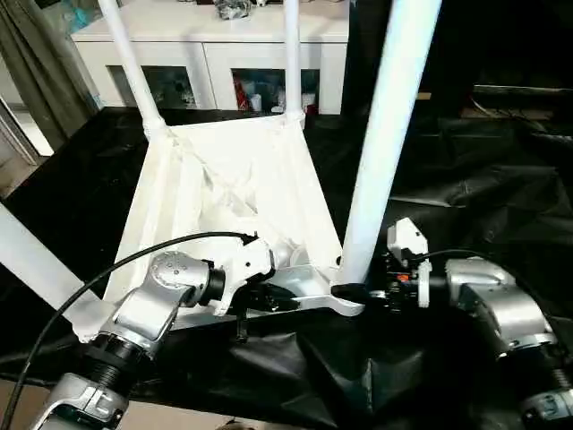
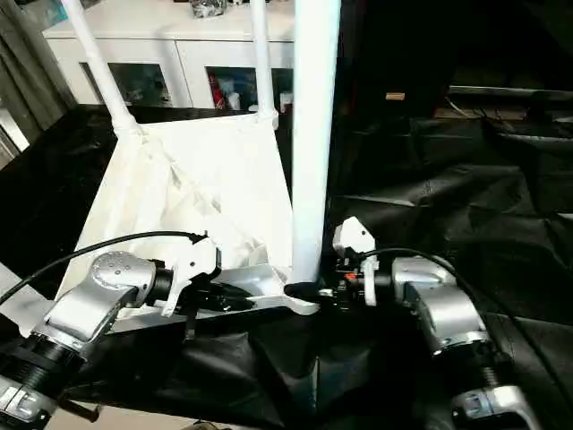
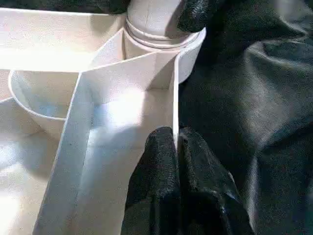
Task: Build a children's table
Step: Rotate leg to tighten
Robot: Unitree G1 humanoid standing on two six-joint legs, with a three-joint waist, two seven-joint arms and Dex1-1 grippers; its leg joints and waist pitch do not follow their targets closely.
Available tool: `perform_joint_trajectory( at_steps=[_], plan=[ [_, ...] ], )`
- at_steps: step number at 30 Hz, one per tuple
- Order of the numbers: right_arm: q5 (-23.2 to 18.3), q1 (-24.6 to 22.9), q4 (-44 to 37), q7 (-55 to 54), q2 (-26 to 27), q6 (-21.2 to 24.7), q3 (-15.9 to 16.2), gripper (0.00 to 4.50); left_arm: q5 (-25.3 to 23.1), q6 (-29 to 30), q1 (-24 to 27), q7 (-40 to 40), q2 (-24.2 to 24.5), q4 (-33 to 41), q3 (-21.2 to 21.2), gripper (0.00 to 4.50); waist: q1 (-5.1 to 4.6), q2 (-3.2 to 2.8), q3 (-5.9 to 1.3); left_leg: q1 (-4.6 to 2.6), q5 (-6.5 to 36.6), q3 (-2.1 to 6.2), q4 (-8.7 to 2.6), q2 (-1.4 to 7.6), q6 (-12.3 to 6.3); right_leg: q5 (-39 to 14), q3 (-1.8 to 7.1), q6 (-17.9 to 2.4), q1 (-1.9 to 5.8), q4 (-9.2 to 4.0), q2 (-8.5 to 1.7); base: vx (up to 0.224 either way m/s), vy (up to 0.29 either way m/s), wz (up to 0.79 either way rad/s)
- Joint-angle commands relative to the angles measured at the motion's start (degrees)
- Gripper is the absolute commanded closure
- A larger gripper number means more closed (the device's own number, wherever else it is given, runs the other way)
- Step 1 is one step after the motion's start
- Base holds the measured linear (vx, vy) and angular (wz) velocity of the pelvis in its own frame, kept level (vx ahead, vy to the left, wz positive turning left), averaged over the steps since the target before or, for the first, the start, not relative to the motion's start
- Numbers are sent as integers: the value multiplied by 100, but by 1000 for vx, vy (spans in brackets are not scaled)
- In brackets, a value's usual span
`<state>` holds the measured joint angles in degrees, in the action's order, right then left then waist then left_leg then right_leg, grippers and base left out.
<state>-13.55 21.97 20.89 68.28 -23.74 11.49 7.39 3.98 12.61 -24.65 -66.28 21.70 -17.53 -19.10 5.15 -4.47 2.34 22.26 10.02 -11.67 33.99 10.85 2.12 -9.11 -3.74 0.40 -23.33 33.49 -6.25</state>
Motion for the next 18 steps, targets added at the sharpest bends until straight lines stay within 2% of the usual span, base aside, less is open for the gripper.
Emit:
perform_joint_trajectory(
  at_steps=[1,3,4,5,7,10,13,15,18],
  plan=[
    [172,-9,176,-864,358,-85,-94,213,-120,4,-277,661,-282,-79,171,450,-28,111,-359,-122,1420,109,-423,220,-225,-1660,181,-1218,219,-360,-213,0,0,0],
    [320,7,409,-1546,616,-145,-205,217,-191,127,-322,1056,-468,-131,235,450,-53,111,-353,-137,1581,119,-431,201,-90,-2006,174,-1113,214,-386,-228,0,0,0],
    [394,-3,542,-1963,787,-144,-265,224,-248,214,-343,1346,-606,-158,271,450,-102,130,-326,-108,1677,143,-460,183,-16,-2277,156,-1000,236,-418,-227,0,0,0],
    [472,-27,670,-2437,1013,-159,-317,232,-307,303,-369,1708,-803,-204,316,450,-135,142,-337,-111,1738,161,-473,180,28,-2385,146,-913,246,-428,-225,0,0,0],
    [500,-44,709,-2651,1125,-163,-336,238,-332,335,-379,1884,-906,-231,336,450,-203,140,-333,-109,1823,167,-472,176,24,-2397,150,-888,233,-445,-221,0,0,0],
    [532,50,985,-3662,1694,-89,-523,239,-410,448,-421,2549,-1387,-322,374,450,-304,139,-334,-98,1880,172,-475,165,3,-2326,142,-902,221,-464,-202,0,0,0],
    [681,99,1057,-3803,1954,-270,-414,239,-434,472,-413,2746,-1658,-287,330,450,-326,150,-339,-95,1956,170,-462,149,-40,-2470,130,-855,223,-485,-211,0,0,0],
    [776,87,995,-3574,2006,-523,-207,186,-456,456,-348,2698,-1751,-172,184,450,-316,145,-335,-115,2001,169,-459,153,-89,-2518,131,-833,201,-511,-204,0,0,0],
    [727,63,864,-3339,1892,-530,-160,165,-474,358,-292,2590,-1677,-108,92,450,-309,136,-341,-92,1942,174,-474,168,-146,-2246,135,-884,224,-476,-191,0,0,0]
  ],
)
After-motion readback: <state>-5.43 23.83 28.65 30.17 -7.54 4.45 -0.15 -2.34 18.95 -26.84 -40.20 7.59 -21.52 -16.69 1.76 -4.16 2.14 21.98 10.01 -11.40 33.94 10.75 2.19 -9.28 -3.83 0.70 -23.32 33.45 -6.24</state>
